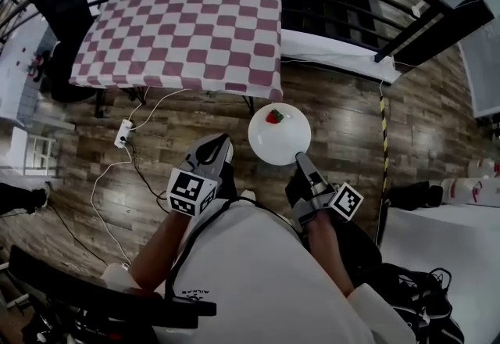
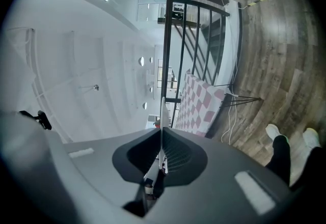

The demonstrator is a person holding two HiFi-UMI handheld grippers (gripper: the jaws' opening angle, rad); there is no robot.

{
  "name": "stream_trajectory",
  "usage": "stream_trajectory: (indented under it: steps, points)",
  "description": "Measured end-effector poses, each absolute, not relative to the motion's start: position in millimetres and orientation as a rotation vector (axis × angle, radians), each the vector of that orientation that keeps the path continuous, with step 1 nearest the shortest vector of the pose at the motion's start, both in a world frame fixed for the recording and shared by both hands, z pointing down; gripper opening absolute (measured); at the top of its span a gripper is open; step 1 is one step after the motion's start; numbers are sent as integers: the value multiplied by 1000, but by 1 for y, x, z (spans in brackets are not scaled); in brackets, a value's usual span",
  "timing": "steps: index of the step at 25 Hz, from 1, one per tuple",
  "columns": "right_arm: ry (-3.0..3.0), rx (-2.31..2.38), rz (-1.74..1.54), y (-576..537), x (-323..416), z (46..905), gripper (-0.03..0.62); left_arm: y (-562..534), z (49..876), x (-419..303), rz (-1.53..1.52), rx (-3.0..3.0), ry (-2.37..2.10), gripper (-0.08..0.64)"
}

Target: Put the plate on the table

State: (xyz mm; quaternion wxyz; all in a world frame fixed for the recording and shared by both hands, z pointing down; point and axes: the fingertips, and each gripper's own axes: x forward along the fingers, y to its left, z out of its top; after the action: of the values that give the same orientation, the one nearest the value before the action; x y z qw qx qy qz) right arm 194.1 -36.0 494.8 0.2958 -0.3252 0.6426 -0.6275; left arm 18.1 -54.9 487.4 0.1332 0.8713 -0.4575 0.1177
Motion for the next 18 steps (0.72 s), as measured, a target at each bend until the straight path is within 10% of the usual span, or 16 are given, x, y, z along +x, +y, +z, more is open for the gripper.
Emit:
stream_trajectory:
  steps: [18]
  points:
    - [1667, -913, -1588, -156, 165, 510, 18, -191, 494, -21, 361, 2569, -1232, 5]
